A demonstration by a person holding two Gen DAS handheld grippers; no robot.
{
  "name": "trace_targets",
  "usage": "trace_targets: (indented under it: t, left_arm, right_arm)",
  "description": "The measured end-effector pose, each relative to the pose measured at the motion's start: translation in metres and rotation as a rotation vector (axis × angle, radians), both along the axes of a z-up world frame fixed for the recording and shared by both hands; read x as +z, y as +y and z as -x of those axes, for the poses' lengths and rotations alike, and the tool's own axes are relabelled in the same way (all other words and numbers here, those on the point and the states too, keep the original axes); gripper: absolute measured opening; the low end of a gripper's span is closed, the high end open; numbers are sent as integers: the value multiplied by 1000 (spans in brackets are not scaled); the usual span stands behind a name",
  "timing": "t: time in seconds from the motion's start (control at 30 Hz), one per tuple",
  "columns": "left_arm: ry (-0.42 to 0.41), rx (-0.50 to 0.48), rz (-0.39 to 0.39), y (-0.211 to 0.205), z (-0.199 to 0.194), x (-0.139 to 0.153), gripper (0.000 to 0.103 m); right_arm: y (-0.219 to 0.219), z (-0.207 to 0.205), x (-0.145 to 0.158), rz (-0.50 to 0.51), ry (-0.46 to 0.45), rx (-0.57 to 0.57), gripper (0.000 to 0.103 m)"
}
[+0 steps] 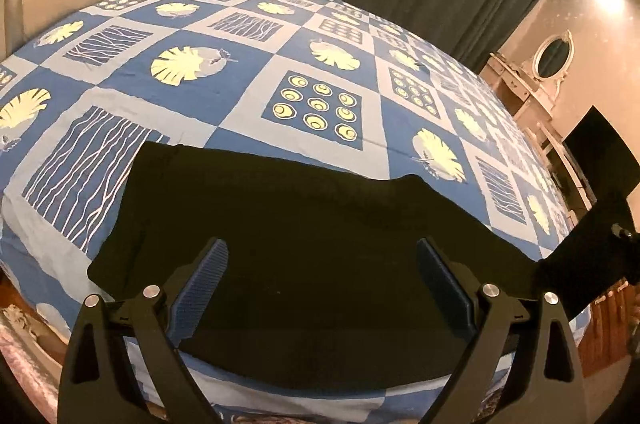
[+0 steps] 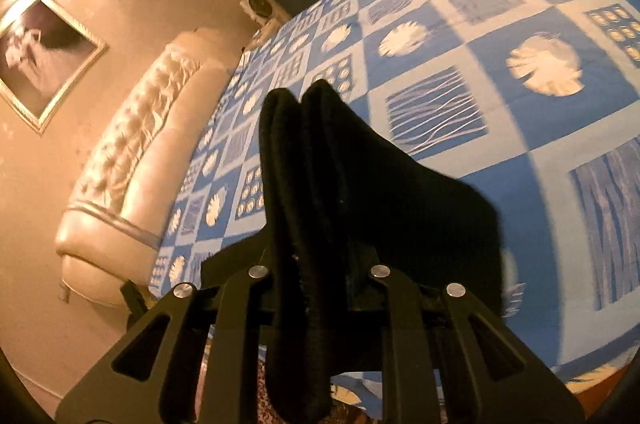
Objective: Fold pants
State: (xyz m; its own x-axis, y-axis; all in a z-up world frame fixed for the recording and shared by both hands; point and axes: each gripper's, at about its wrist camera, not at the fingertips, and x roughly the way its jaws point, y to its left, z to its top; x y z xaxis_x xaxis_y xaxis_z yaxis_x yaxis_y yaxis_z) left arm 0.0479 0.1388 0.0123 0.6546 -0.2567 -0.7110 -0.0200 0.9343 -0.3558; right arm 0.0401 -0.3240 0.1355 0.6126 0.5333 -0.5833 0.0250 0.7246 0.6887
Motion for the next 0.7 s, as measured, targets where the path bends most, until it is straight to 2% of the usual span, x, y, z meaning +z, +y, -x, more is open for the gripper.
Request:
trace_targets:
  t: [0.13, 0.37, 0.7]
  left_arm:
    - [10, 10, 26, 3, -1, -3, 94]
    - [4, 17, 28, 4, 0, -2, 94]
    - [24, 26, 50, 8, -2, -7, 94]
  right_arm:
    - [47, -13, -22, 29, 33, 29, 16]
    - [118, -31, -69, 149, 97, 51, 16]
    - [172, -45, -118, 257, 164, 83, 17]
